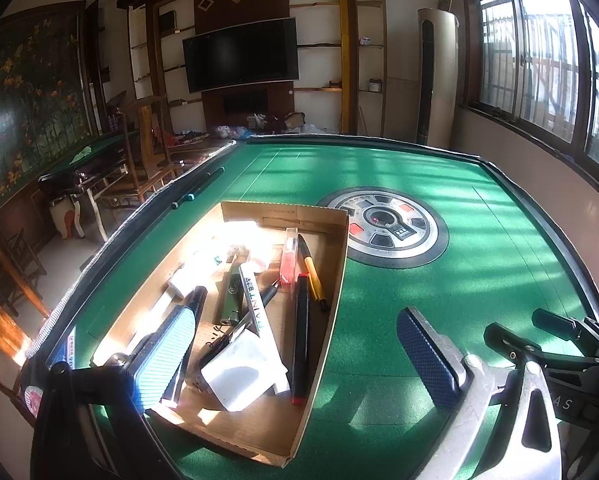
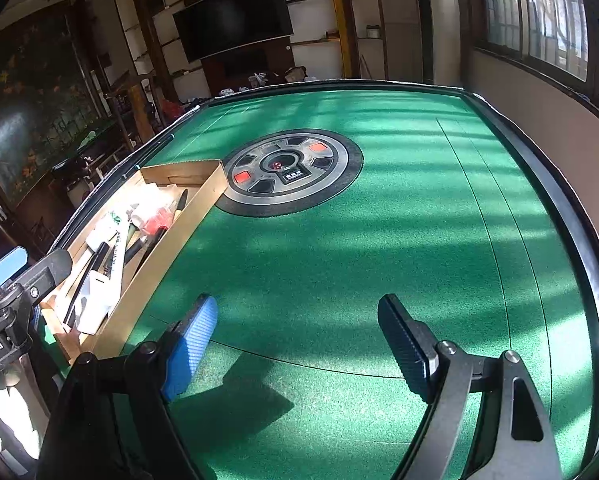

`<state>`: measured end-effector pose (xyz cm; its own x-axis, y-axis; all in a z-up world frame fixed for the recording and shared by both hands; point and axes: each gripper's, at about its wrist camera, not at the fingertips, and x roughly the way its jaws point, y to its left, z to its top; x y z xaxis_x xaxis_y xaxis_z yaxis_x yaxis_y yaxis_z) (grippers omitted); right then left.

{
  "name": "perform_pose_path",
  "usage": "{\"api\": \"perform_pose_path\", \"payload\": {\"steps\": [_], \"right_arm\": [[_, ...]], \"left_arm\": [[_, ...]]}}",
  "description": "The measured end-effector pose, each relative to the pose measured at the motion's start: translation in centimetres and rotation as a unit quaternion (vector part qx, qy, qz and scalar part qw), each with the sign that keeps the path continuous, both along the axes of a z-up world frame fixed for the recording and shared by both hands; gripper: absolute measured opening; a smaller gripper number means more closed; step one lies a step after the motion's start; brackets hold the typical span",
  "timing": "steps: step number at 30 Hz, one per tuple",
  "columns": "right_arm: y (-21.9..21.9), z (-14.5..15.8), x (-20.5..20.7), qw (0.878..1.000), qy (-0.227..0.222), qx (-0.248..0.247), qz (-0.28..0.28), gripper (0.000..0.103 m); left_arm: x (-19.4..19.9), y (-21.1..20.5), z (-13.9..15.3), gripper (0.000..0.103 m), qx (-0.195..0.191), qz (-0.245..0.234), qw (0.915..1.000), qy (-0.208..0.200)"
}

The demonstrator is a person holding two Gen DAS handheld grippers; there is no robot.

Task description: Organize rigid objects

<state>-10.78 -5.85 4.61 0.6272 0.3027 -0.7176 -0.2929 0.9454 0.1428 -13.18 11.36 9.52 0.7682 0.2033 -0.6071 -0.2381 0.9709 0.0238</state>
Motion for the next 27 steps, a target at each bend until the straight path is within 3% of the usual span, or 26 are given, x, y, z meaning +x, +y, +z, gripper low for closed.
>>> {"api": "perform_pose_path", "payload": {"steps": [10,13,16,18,21,24,25,27], "right_arm": [[3.0,0.1,-0.8,1.000,-0.005,-0.019,0.019,0.082],[4.1,0.9,-1.5,0.999,-0.029,-0.022,0.020,0.082],[4.9,2.1,-2.7,0.997,-0.077,-0.015,0.010,0.082],[5.2,2.8,-3.6,0.994,-0.110,-0.005,0.002,0.082],[5.6,3.4,-4.7,0.989,-0.144,0.007,-0.013,0.090],[6.3,3.8,-5.1,0.988,-0.153,0.016,-0.021,0.096],[6.7,3.7,-5.0,0.988,-0.150,0.011,-0.018,0.098],[7.7,3.5,-4.8,0.990,-0.138,-0.005,-0.004,0.098]], "left_arm": [[-1.2,2.4,0.2,0.102,-0.019,0.024,0.9992,-0.026],[-3.8,3.4,1.7,0.102,-0.002,0.053,0.9930,-0.106],[-7.3,4.5,3.8,0.102,0.012,0.068,0.9770,-0.202],[-9.3,5.2,4.9,0.102,0.008,0.077,0.9668,-0.244],[-10.0,6.1,5.5,0.102,0.016,0.089,0.9676,-0.236],[-9.0,7.7,5.0,0.102,-0.036,0.044,0.9792,-0.195],[-8.7,8.2,4.6,0.102,-0.053,0.050,0.9810,-0.180],[-7.9,8.7,4.0,0.102,-0.043,0.079,0.9837,-0.156]]}}
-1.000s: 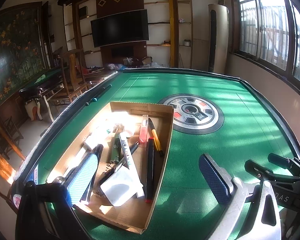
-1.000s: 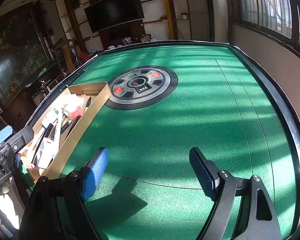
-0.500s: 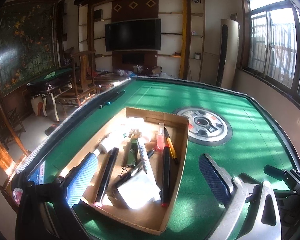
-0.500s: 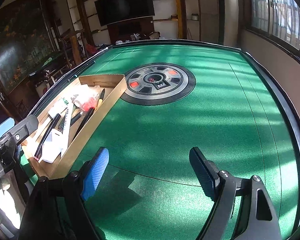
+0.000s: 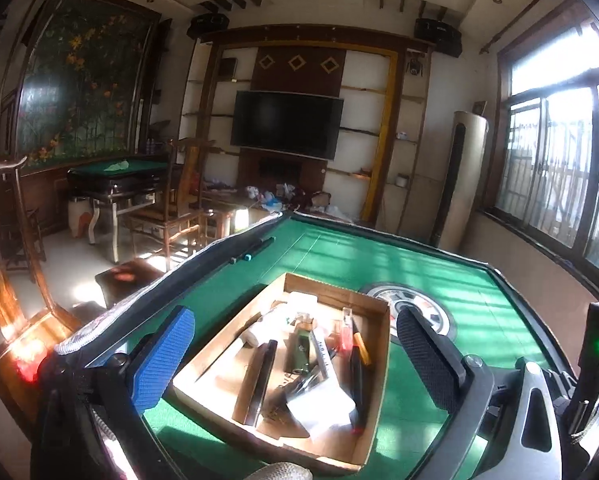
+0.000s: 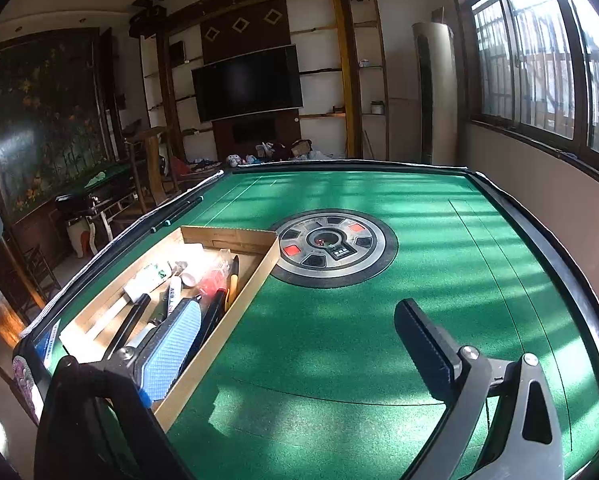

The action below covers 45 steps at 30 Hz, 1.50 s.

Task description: Organize rigid objects

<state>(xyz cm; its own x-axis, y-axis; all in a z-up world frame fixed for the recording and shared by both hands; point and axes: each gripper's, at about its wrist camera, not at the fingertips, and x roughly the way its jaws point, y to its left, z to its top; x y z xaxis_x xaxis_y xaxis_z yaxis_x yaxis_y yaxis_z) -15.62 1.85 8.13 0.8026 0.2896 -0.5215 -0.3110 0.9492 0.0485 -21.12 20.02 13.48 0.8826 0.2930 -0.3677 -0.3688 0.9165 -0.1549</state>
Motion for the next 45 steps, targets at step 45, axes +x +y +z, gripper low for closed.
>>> {"api": "perform_pose_path", "payload": {"steps": [45], "right_arm": [[6.5,-3.9,-2.6,0.994,0.047,-0.065,0.079,0.098]], "left_arm": [[2.8,2.3,-4.5,0.102,-0.029,0.050,0.9914,0.117]]}}
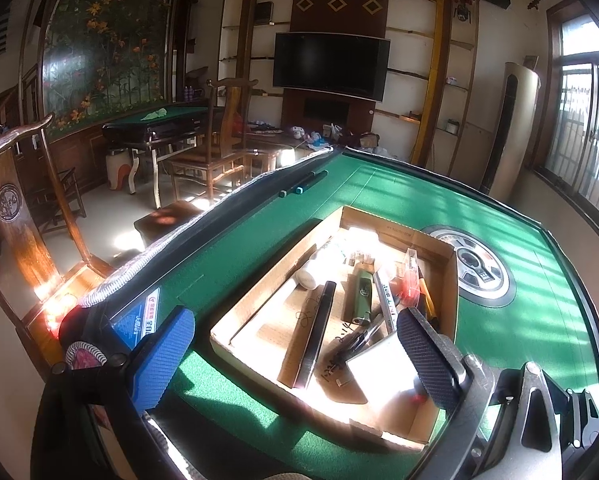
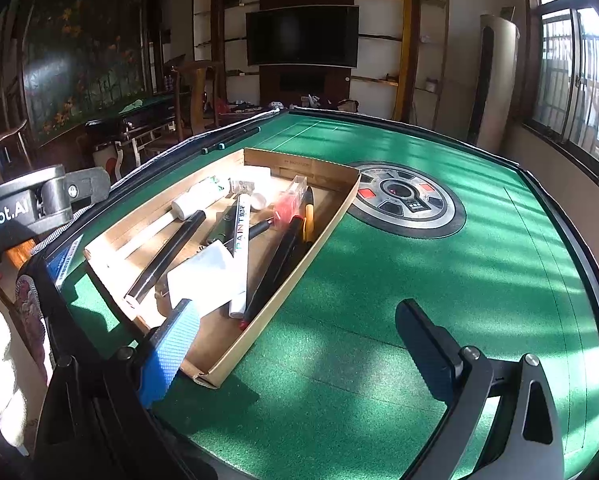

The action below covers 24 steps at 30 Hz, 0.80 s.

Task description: Organize rigid objects

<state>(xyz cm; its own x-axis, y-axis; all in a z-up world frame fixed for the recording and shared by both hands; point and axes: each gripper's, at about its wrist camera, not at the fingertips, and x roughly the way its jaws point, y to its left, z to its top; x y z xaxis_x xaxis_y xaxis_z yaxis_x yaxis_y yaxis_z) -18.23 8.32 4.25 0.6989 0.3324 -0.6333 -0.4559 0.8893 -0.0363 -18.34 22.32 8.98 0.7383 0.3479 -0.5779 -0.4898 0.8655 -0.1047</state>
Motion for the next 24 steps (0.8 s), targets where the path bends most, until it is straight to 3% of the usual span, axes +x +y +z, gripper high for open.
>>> {"api": "perform_pose_path", "payload": {"steps": [10,17,24], "right_arm": [[0.2,-0.1,0.6,1.000,0.002,-0.010,-0.008,0.098],[1.4,1.6,2.1,0.998,-0.020,-0.052,-0.009,0.098],[2.1,2.6,3.1,0.998,-0.020,-0.055,-0.011,0.098]], "left_arm": [[0.0,0.3,-0.3,0.102,-0.004,0.000,1.0000,0.006],[-0.1,0.7,-0.7,0.102,-0.012,-0.002,0.9998,0.014],[0.1,1.1,-1.2,0.102,-0.014,0.002,0.9997,0.019]]}}
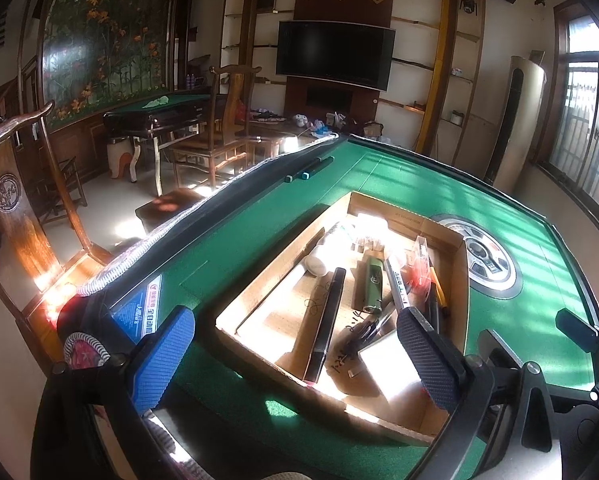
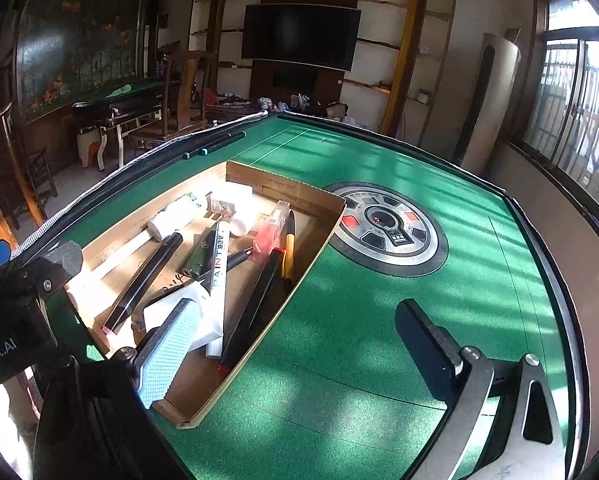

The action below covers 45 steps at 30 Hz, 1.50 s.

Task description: Organize rigid objects

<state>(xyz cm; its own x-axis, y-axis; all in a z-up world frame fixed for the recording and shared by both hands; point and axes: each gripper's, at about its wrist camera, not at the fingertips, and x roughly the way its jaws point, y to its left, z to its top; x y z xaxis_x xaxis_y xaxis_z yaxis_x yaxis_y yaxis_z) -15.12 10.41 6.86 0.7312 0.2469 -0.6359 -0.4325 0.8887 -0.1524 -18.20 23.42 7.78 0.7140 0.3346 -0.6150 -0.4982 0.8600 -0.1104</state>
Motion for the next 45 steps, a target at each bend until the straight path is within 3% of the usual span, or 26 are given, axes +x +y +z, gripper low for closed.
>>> {"api": "perform_pose_path", "payload": {"steps": [26,45], "right_arm": [[1.9,-1.5,0.6,1.000,0.022,-0.002,0.011,0.098],[2.7,-1.6,-0.5,0.999,0.022,-0.001,0.041,0.098]], "left_arm": [[0.9,1.6,-1.1,0.102,-0.021,0.007,0.9996,0.016],[0.8,1.0,-0.6,0.102,-0.011,0.017,0.9996,0.019]]}}
